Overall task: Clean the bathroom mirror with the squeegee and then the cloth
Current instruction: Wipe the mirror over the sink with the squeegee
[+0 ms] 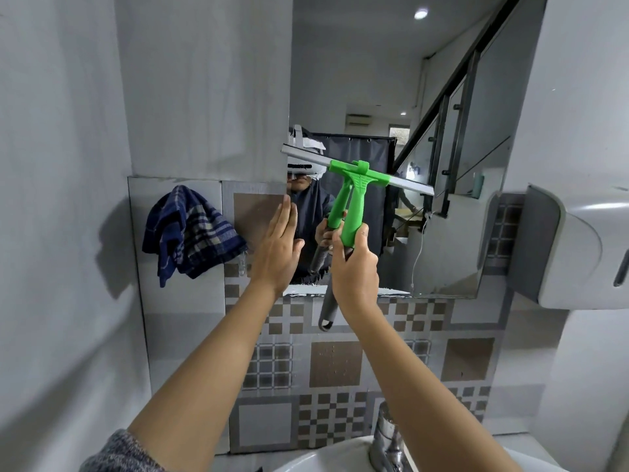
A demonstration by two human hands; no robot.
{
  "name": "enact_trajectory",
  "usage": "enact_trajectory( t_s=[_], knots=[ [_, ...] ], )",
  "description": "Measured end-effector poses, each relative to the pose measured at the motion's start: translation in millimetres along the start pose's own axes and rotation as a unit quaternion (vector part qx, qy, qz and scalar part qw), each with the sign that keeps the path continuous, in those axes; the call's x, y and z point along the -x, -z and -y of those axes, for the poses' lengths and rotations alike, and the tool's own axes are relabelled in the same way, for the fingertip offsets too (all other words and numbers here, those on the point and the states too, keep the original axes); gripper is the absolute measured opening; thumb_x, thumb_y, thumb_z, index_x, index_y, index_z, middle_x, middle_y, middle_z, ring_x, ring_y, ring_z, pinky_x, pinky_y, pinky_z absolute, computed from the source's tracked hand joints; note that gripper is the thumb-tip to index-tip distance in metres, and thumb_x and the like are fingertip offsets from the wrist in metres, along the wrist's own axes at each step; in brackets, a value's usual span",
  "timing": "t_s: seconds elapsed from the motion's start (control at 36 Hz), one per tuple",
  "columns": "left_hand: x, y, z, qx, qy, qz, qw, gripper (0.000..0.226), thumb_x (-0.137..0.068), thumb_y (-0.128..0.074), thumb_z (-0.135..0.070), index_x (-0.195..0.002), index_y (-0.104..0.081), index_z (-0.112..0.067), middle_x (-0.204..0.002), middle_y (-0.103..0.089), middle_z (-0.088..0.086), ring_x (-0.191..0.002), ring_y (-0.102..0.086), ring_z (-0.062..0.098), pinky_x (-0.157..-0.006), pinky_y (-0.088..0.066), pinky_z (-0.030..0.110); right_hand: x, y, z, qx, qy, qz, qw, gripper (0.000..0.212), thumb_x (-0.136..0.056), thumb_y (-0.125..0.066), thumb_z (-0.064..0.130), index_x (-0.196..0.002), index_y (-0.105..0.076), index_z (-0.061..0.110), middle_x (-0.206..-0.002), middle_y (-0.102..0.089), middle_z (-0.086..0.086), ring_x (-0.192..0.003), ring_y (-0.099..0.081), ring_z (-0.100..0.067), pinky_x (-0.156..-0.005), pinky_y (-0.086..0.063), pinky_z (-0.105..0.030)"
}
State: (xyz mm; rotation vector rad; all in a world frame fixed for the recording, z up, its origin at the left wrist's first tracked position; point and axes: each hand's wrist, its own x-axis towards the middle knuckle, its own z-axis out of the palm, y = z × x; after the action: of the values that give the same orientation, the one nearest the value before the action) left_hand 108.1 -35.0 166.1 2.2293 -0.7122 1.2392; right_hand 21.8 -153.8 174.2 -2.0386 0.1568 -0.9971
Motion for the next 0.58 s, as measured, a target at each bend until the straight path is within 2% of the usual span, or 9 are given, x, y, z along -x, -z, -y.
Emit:
enact_trajectory(
  t_s=[0.08,0.28,0.44,0.58],
  knots=[
    [3.0,-3.7,-0.5,0.008,0.009,-0.005,1.0,0.066,-0.093,-0.05,-0.015,-0.146,-0.01,-0.011,-0.152,0.004,-0.005,-0.141,0.0,0.011,-0.115,-0.019,0.035,-1.9,7.2,-6.1,0.043,0.012,0.01,0.999,0.061,-0.097,-0.038,0.041,-0.147,-0.015,0.015,-0.091,-0.064,-0.011,-0.076,-0.062,-0.027,-0.059,-0.049,-0.036],
    [7.4,-8.1,-3.7,0.01,0.024,-0.017,1.0,0.066,-0.092,-0.052,-0.014,-0.146,-0.014,-0.011,-0.153,0.0,-0.004,-0.14,-0.003,0.012,-0.106,-0.038,0.041,-10.4,29.0,-18.4,0.112,0.057,0.025,0.992,0.057,-0.098,-0.038,0.038,-0.145,-0.019,0.014,-0.085,-0.06,-0.008,-0.075,-0.056,-0.025,-0.061,-0.044,-0.034],
    [12.5,-10.9,-6.0,0.007,0.031,-0.019,0.999,0.066,-0.092,-0.053,-0.013,-0.145,-0.015,-0.009,-0.152,-0.001,-0.001,-0.14,-0.005,0.015,-0.109,-0.034,0.04,-14.5,45.3,-22.0,0.147,0.087,0.034,0.985,0.054,-0.098,-0.039,0.034,-0.144,-0.021,0.012,-0.089,-0.063,-0.01,-0.076,-0.059,-0.027,-0.061,-0.05,-0.039],
    [18.4,-14.9,-7.1,0.0,0.039,-0.024,0.999,0.065,-0.092,-0.052,-0.011,-0.145,-0.015,-0.007,-0.154,-0.008,0.005,-0.141,-0.009,0.019,-0.11,-0.031,0.038,-21.9,56.9,-26.7,0.185,0.12,0.036,0.975,0.053,-0.098,-0.04,0.03,-0.144,-0.022,0.01,-0.094,-0.064,-0.01,-0.068,-0.052,-0.022,-0.055,-0.038,-0.03]
  ],
)
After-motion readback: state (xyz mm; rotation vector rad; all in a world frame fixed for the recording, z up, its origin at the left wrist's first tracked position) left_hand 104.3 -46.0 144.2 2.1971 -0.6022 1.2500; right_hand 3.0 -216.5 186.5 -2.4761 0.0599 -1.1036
